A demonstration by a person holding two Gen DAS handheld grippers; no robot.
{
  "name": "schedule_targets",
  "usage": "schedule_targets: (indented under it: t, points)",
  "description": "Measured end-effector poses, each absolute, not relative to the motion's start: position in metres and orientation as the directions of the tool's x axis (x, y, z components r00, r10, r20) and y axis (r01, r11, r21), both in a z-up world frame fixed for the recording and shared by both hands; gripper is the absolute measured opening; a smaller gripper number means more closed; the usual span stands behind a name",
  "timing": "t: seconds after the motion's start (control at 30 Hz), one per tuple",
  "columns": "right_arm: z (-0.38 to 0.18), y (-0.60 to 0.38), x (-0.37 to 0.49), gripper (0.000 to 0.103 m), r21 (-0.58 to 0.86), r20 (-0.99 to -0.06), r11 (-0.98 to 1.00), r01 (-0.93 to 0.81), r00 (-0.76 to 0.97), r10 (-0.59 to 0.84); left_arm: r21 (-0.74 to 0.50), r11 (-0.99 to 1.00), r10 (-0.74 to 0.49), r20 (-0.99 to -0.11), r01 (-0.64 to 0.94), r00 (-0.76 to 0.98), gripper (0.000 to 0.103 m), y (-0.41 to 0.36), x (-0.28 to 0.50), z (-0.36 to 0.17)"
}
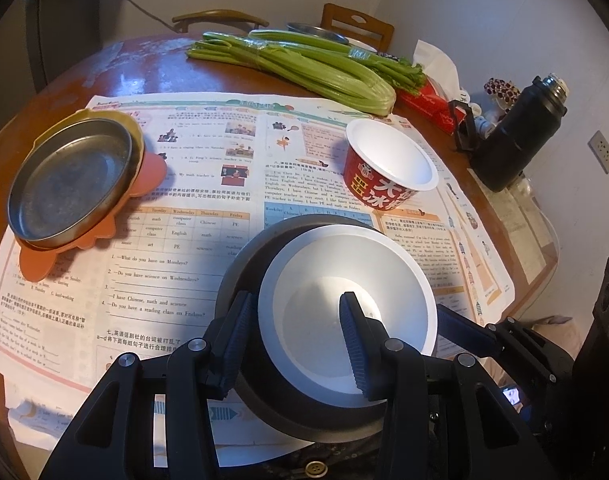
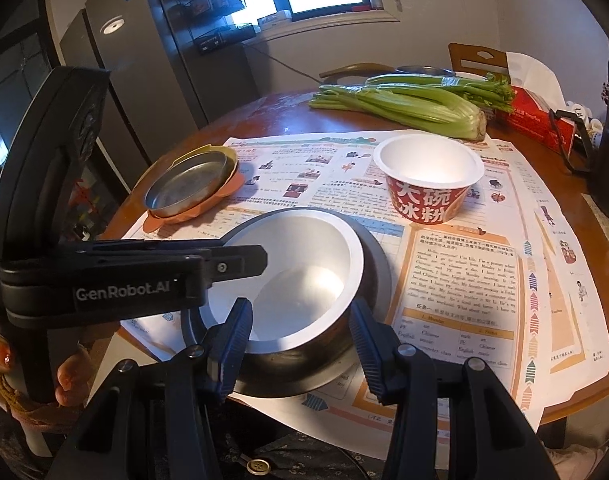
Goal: Organize plates and bowls
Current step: 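Open the left tool and pull it back from the nested bowls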
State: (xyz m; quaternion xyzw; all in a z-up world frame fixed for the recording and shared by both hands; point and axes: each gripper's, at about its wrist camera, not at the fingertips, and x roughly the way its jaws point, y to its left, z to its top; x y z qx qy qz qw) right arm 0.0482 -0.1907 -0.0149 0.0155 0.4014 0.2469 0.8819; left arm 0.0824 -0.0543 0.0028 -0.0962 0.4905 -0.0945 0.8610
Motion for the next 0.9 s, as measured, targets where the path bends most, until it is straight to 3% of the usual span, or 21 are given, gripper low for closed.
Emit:
schedule_targets:
  t: [0.63, 0.9]
  points:
    - [-0.007, -0.207, 0.049, 0.051, 0.245, -0.676, 0.889, -0.387, 0.590, 0.442, -0.232, 0.971, -0.224, -0.825, 0.051, 0.519, 0.048, -0.056, 0.076, 0.013]
    - [0.004, -0.220, 0.049, 0.051, 0.245, -0.642, 0.900, -0.360, 0.635, 0.429, -0.224, 0.973, -0.218, -0.805, 0.058, 0.552, 0.054, -0.060, 0.071, 0.025]
